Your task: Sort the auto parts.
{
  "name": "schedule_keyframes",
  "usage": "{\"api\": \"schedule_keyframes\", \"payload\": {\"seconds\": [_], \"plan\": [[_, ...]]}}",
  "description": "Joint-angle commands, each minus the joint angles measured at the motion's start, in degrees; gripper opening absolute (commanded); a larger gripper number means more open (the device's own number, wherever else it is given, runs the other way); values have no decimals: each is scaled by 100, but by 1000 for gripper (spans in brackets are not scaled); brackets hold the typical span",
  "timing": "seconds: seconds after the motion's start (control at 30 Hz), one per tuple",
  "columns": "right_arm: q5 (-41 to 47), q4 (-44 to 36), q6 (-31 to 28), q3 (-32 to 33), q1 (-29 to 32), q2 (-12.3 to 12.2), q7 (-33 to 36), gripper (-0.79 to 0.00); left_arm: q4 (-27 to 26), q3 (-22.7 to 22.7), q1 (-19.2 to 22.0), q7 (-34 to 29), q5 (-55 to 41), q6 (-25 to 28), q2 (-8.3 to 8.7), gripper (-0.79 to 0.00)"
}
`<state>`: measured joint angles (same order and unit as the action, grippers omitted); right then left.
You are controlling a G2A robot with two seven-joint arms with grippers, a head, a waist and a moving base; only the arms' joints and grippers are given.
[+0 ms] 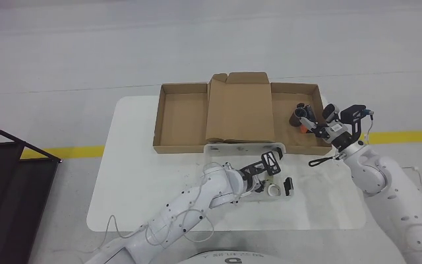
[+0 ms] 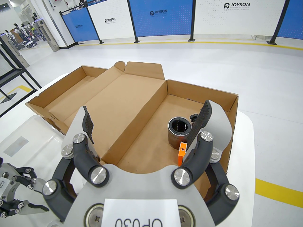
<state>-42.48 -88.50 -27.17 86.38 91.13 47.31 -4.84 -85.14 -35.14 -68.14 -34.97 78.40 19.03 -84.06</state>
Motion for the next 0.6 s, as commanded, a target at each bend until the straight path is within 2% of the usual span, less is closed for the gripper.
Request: {"api": "schedule_keyframes", "payload": {"seconds": [0.0, 0.3, 0.43, 0.57], "plan": [[0, 0, -7, 0, 0, 0, -1, 0, -97, -23, -22, 19, 28, -34, 10, 0], [0, 0, -7, 0, 0, 0, -1, 0, -156, -55, -37, 94, 27, -78, 14, 0], [0, 0, -7, 0, 0, 0, -1, 0, -797, -305, -382, 237, 330, -264, 146, 0], [0, 0, -7, 0, 0, 0, -1, 0, -1757, -722, -974, 237, 733, -313, 357, 0]]}}
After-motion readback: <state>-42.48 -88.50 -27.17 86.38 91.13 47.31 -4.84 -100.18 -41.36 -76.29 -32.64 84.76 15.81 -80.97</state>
